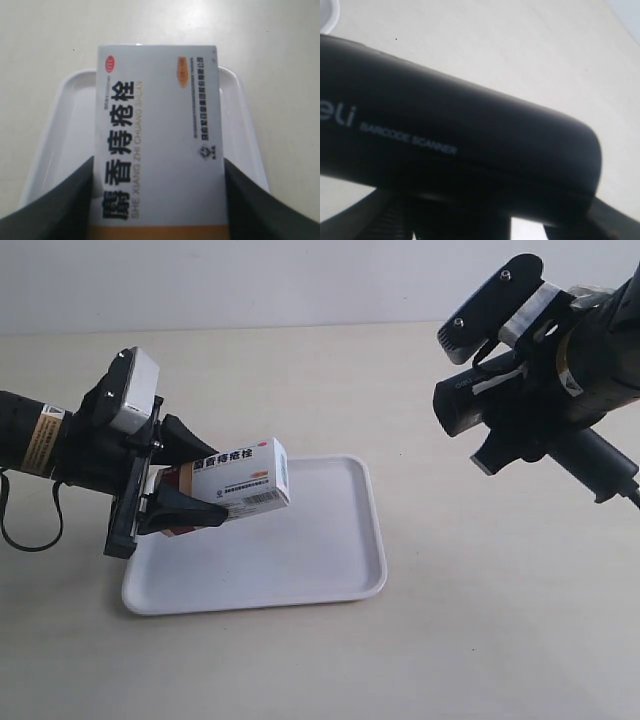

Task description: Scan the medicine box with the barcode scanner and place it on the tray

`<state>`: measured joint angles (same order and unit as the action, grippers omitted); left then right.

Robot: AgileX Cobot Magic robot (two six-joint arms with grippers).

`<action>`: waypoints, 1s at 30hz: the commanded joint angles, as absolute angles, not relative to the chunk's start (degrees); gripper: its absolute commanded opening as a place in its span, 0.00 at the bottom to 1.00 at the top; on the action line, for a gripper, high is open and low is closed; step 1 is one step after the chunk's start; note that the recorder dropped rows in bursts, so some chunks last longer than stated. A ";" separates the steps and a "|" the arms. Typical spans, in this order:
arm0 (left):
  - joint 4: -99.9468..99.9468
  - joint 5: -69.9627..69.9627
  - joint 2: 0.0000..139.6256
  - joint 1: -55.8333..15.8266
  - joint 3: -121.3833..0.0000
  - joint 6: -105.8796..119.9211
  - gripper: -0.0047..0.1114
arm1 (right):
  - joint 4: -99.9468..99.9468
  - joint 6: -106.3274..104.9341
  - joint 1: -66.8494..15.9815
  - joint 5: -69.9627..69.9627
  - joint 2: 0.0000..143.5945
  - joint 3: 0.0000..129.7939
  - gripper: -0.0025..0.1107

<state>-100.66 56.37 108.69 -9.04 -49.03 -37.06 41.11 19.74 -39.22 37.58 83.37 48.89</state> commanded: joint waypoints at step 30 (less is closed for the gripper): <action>-99.95 62.02 108.60 -8.95 -48.96 -37.93 0.04 | 43.30 22.59 -39.37 32.76 82.90 48.95 0.02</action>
